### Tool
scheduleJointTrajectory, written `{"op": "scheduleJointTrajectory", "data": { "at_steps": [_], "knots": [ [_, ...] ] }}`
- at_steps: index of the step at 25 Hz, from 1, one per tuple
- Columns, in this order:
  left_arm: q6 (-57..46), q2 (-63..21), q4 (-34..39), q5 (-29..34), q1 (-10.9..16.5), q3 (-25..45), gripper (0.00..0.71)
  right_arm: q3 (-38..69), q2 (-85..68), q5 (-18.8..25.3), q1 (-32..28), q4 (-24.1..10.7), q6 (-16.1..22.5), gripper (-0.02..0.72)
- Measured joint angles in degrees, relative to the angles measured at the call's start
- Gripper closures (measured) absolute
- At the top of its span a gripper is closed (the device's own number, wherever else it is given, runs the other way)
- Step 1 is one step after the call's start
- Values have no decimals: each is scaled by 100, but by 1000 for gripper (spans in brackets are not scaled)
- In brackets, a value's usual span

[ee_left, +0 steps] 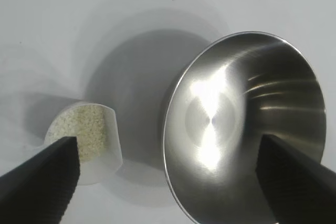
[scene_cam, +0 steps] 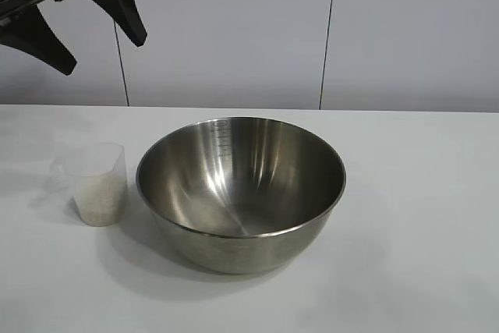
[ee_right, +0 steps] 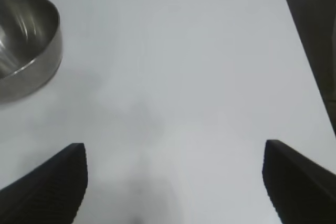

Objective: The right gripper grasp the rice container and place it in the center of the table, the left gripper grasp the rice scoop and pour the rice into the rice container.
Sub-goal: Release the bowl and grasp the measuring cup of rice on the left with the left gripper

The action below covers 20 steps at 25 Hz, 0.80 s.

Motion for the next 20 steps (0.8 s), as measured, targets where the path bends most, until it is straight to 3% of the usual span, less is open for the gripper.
{"op": "scheduleJointTrajectory", "data": {
  "at_steps": [9,12,17,20],
  "knots": [
    [949,0,-517,-316,0,0,53,0,0,0,0,12,0,83],
    [1409,-52,-612,-768,0,40,53,6,0,0,0,12,0,83],
    [2510,-823,-894,-2803,-174,918,53,11,0,0,0,12,0,83],
    [3308,-1558,-982,-4425,-600,1932,53,11,0,0,0,12,0,83]
  ]
}}
